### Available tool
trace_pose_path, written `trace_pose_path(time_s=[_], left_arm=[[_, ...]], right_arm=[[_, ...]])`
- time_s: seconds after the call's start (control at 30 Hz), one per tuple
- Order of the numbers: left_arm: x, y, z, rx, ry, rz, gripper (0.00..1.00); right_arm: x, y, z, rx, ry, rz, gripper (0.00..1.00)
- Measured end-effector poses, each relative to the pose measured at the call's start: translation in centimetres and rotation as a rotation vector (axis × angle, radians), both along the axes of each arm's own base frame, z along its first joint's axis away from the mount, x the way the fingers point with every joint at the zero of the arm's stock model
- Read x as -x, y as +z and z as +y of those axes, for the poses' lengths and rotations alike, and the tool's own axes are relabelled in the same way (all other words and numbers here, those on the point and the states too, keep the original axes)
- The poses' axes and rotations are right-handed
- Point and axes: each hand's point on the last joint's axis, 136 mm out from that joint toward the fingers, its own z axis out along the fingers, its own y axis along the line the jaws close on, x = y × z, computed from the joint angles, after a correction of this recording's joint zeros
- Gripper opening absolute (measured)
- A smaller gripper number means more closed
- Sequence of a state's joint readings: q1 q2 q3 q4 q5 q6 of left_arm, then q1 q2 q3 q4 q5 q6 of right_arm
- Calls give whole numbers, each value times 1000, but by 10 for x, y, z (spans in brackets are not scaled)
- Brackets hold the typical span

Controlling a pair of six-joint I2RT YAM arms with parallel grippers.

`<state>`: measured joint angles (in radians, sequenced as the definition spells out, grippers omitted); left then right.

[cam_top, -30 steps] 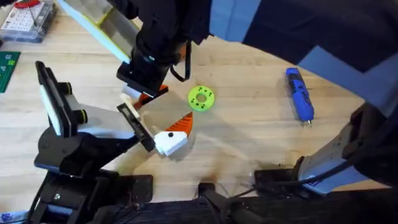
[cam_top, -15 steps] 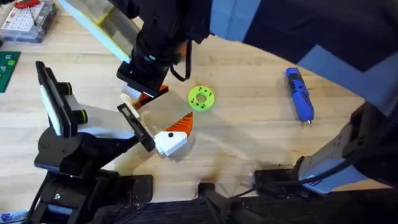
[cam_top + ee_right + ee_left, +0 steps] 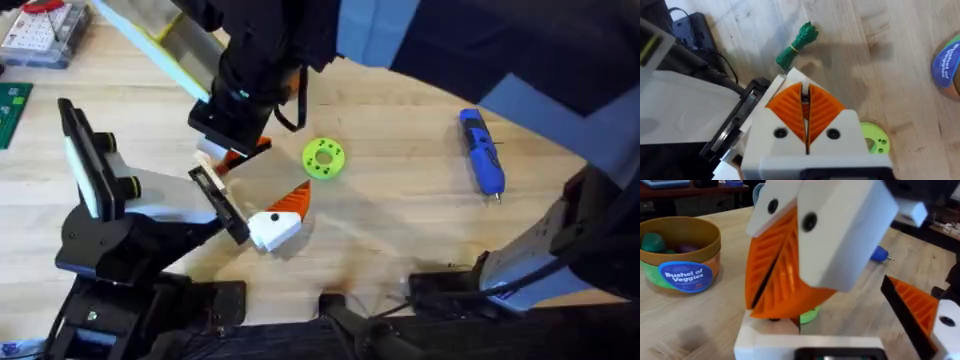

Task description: Pick up the gripper from the table and insert it into the empty holder that is missing its gripper. Then pick up a screw, insert it into the mounting hole, and use the screwdriver to tighten it. Finally, clean up the table by picking up the vegetable and placing it into the bucket.

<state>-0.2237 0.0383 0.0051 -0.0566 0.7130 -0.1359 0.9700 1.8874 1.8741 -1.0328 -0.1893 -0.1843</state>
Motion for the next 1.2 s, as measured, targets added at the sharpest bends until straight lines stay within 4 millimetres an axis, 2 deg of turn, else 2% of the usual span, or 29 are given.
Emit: trace_pose_path(time_s=[1.2], left_arm=[[2, 0, -1, 3, -10, 4, 988]], right_arm=[[6, -1, -3, 27, 5, 2, 9]])
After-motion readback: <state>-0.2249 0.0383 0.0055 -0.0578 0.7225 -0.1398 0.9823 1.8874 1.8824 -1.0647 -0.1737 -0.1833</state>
